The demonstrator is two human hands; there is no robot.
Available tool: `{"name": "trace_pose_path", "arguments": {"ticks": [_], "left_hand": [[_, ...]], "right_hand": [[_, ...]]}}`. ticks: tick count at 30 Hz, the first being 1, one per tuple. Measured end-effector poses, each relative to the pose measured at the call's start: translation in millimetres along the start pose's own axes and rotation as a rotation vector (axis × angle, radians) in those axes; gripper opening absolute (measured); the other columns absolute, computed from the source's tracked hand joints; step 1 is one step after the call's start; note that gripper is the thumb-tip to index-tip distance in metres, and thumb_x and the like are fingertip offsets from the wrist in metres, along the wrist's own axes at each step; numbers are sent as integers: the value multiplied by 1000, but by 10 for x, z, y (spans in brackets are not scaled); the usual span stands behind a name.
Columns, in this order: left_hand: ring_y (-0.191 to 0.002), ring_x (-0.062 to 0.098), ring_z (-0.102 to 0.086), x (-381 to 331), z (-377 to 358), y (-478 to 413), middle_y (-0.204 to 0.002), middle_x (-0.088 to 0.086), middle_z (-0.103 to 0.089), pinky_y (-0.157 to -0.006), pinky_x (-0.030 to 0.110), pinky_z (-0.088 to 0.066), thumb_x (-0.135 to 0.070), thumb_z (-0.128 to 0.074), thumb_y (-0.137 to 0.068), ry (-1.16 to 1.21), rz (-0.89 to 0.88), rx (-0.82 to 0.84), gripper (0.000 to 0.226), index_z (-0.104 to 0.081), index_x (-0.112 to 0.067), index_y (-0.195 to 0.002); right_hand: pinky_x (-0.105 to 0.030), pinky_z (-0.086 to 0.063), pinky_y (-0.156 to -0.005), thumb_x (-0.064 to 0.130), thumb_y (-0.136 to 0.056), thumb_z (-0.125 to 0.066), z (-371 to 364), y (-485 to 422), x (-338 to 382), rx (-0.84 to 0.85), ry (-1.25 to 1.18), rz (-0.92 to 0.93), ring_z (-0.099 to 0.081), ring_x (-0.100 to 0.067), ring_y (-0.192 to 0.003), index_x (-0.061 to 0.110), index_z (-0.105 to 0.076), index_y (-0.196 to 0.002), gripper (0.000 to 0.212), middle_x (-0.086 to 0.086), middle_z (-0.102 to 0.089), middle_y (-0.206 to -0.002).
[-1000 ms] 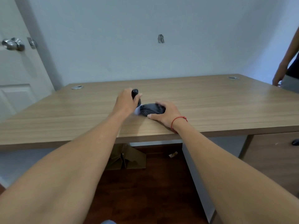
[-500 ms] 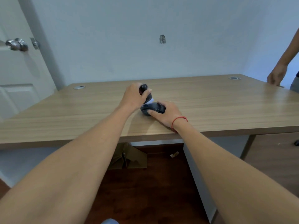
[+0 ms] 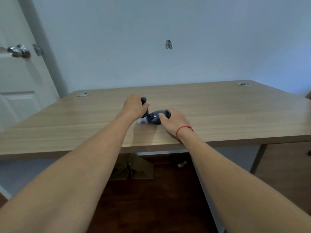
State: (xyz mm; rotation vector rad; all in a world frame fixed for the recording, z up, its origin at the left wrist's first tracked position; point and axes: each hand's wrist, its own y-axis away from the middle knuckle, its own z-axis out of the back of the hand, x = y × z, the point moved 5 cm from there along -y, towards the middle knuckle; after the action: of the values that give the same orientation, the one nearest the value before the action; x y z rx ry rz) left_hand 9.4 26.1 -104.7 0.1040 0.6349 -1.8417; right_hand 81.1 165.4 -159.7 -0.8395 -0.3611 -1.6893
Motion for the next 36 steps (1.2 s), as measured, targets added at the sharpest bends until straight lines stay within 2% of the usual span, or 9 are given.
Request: {"name": "trace_pose_path", "arguments": {"ticks": [5,8,11,15,20,24,29,33,36], "left_hand": [[-55,24,-44,-109,19,25,-56,5,-43,-50,28,-34,-31,-65,-88,86,-44,148,38,-49,-7,-62],[-50,19,-35,-136,106,20,-51,2,-36,-48,28,-27,-30,-65,-88,94,-82,62,48,-38,-12,-52],[-56,22,-36,-121,128,58,-54,3,-38,-49,28,-29,-30,-63,-89,231,-105,-126,45,-44,-5,-57],[-60,19,-46,-105,23,92,-64,11,-50,-58,39,-52,-32,-66,-84,499,-115,-151,43,-59,9,-75],[-60,22,-32,-95,43,135,-58,7,-36,-48,21,-28,-29,-66,-87,317,-164,-155,43,-45,-3,-60],[-57,19,-39,-99,65,85,-60,8,-43,-51,34,-46,-32,-67,-84,509,-126,-197,46,-51,7,-66],[-55,30,-55,37,-68,103,-55,5,-59,-53,34,-49,-31,-64,-84,333,-124,-103,39,-59,0,-61],[-50,25,-49,-106,70,140,-61,12,-49,-36,25,-40,-28,-66,-87,519,-97,-243,41,-55,9,-71],[-52,25,-50,-240,51,108,-60,10,-46,-37,31,-47,-28,-66,-87,426,-152,-137,40,-51,4,-68]], "right_hand": [[-44,-27,-115,39,-95,-40,69,19,-20,-71,57,-78,-37,-31,-136,21,-48,-140,49,-14,-45,-143],[-45,-29,-114,55,-94,-41,57,52,-21,-91,56,-88,-42,-32,-131,24,-52,-134,52,-13,-49,-137],[-43,-34,-110,70,-83,-49,65,59,-2,-114,43,-102,-49,-31,-124,26,-53,-125,60,-9,-55,-128],[-42,-32,-110,64,-80,-57,64,33,-14,-96,-14,-77,-53,-25,-122,28,-55,-123,56,0,-62,-124],[-48,-23,-118,65,-78,-53,31,37,-9,-55,-29,-68,-52,-23,-124,28,-53,-127,61,2,-62,-126],[-47,-27,-114,66,-76,-49,33,51,9,-56,-6,-42,-50,-24,-123,34,-56,-122,57,-1,-59,-124],[-49,-27,-115,83,-65,-57,36,109,30,-54,42,-67,-47,-28,-126,33,-54,-127,80,-5,-56,-128],[-47,-29,-114,70,-71,-66,85,114,35,-49,-9,-76,-47,-27,-127,23,-51,-131,78,-2,-59,-130],[-49,-23,-119,64,-75,-67,89,146,43,5,-20,-75,-38,-30,-138,17,-31,-149,95,-4,-51,-145]]}}
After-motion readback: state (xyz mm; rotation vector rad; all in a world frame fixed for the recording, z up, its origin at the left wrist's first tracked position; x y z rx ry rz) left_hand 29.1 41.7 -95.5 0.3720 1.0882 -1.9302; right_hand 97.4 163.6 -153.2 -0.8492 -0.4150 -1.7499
